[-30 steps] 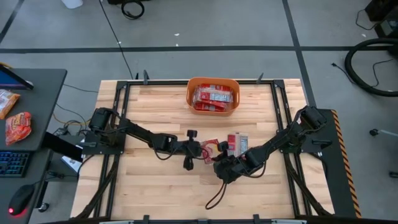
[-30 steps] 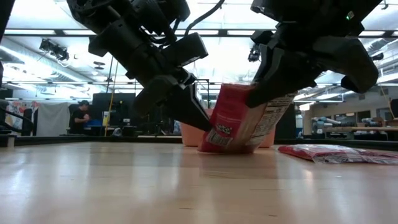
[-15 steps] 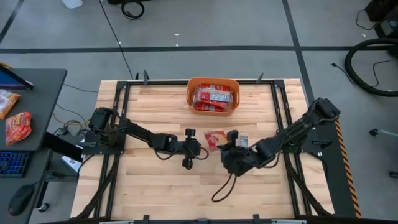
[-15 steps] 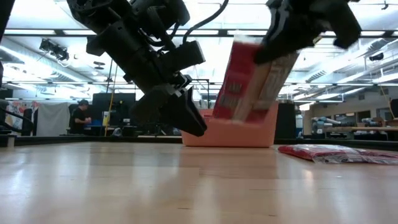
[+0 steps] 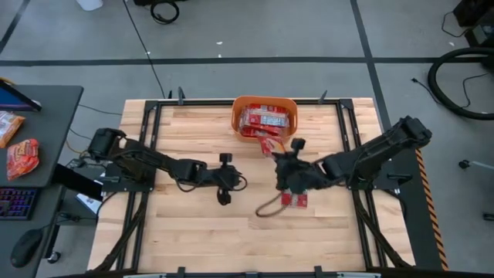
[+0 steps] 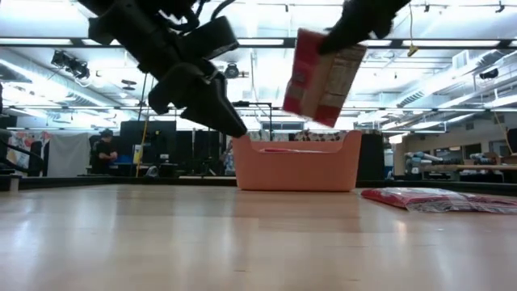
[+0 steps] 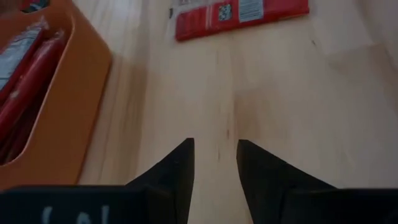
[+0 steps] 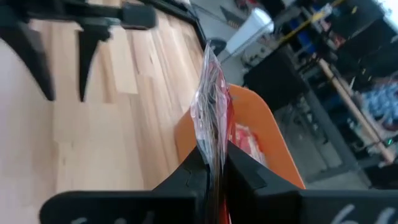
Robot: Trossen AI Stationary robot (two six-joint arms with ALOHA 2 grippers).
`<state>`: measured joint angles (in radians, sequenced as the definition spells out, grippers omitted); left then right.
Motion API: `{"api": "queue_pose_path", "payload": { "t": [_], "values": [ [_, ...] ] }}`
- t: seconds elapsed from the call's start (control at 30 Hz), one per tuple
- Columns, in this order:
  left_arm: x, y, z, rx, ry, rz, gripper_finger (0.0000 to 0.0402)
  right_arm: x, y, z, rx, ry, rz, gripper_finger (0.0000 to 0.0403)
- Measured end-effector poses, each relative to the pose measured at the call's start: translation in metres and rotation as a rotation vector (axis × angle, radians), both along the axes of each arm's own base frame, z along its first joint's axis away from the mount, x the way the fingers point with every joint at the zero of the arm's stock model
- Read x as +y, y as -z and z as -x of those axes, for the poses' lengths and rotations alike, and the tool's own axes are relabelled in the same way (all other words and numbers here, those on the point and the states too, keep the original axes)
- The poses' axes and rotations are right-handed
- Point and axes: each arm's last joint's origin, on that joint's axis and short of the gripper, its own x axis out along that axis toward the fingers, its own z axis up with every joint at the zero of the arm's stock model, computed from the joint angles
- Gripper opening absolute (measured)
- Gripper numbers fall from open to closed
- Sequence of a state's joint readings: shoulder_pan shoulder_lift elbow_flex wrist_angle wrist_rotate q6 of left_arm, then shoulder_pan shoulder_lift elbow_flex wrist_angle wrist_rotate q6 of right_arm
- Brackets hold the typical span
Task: Sort popcorn bags into baskets
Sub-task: Put the red popcorn bag into the orange bin
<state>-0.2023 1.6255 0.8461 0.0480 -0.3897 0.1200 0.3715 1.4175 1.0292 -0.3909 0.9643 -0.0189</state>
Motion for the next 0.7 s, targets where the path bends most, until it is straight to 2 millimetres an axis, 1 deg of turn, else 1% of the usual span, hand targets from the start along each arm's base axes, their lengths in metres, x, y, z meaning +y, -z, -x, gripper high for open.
{"api": "queue_pose_path", "payload": {
  "t": [0.07, 0.23, 0.47, 0.6, 0.7],
  "values": [
    [0.003, 0.0, 0.009, 0.003, -0.008, -0.005, 0.0125, -0.008, -0.004, -0.01, -0.002, 0.018, -0.022, 0.0034],
    [0.01, -0.007, 0.024, -0.048, -0.023, 0.007, 0.0125, -0.032, -0.013, -0.035, 0.034, 0.106, -0.042, 0.0034],
    [0.013, -0.009, 0.042, -0.078, -0.025, 0.017, 0.0125, -0.069, -0.025, -0.063, 0.108, 0.336, -0.163, 0.0034],
    [0.013, -0.011, 0.042, -0.097, -0.028, 0.023, 0.0125, -0.088, -0.027, -0.076, 0.176, 0.451, -0.24, 0.0034],
    [0.013, -0.012, 0.042, -0.103, -0.027, 0.025, 0.0125, -0.102, -0.028, -0.088, 0.225, 0.498, -0.248, 0.0034]
  ]
}}
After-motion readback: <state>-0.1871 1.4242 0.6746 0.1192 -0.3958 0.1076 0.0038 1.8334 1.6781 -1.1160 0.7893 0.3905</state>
